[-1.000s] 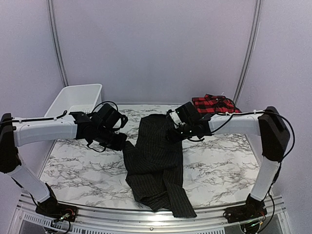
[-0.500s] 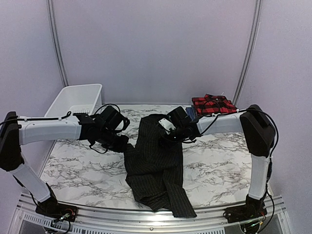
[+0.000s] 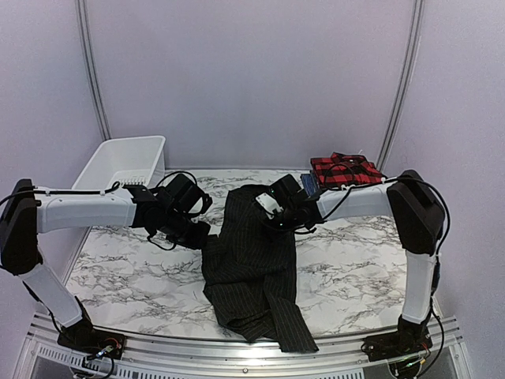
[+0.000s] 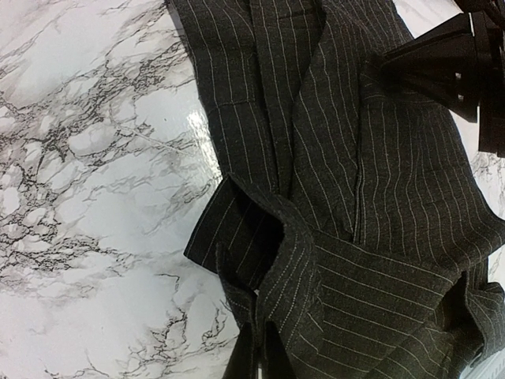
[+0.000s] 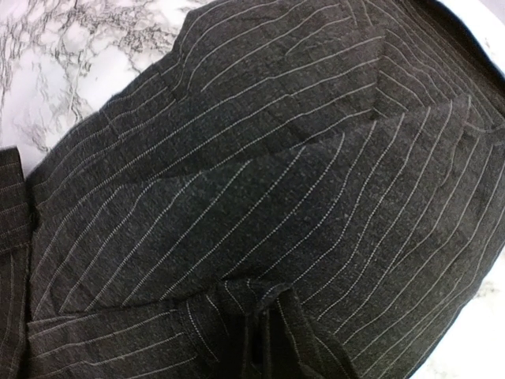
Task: Fold and stack the long sleeve shirts
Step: Flatten out the square-folded shirt at the center of the board.
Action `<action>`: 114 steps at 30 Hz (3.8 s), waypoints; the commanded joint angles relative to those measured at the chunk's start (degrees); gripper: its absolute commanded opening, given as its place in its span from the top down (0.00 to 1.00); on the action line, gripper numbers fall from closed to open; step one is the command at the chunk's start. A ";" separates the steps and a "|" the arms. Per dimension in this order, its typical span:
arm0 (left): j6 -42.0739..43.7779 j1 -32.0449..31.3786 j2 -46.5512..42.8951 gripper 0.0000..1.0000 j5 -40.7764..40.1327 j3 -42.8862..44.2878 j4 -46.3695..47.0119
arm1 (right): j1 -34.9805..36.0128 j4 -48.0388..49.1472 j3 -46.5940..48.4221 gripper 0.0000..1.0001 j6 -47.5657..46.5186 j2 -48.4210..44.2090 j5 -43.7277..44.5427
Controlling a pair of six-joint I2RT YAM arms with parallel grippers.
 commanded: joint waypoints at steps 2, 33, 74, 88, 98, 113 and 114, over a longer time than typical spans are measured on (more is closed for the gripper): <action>0.29 -0.07 0.31 1.00 0.40 0.89 0.74 | 0.37 -0.63 0.94 1.00 2.40 0.43 1.80; -0.85 0.10 -2.34 1.00 -5.03 1.81 0.17 | -7.29 -13.05 3.28 1.00 7.66 -22.62 26.02; 11.86 36.55 7.38 1.00 -19.42 58.76 -20.27 | -39.19 -22.64 22.95 1.00 3.03 -31.39 33.84; 11.63 41.01 18.65 1.00 -10.87 79.35 -18.51 | -45.35 -23.49 34.71 1.00 1.02 -24.49 31.21; 10.94 43.32 19.69 1.00 -6.39 79.67 -14.33 | -45.74 -24.51 43.84 1.00 -0.25 -20.29 30.68; 10.31 32.05 14.92 1.00 9.32 59.10 -11.53 | -37.36 -19.07 21.64 1.00 2.47 -29.67 14.76; 9.93 30.66 13.91 1.00 9.21 55.84 -10.95 | -35.66 -18.16 17.58 1.00 3.53 -31.24 13.75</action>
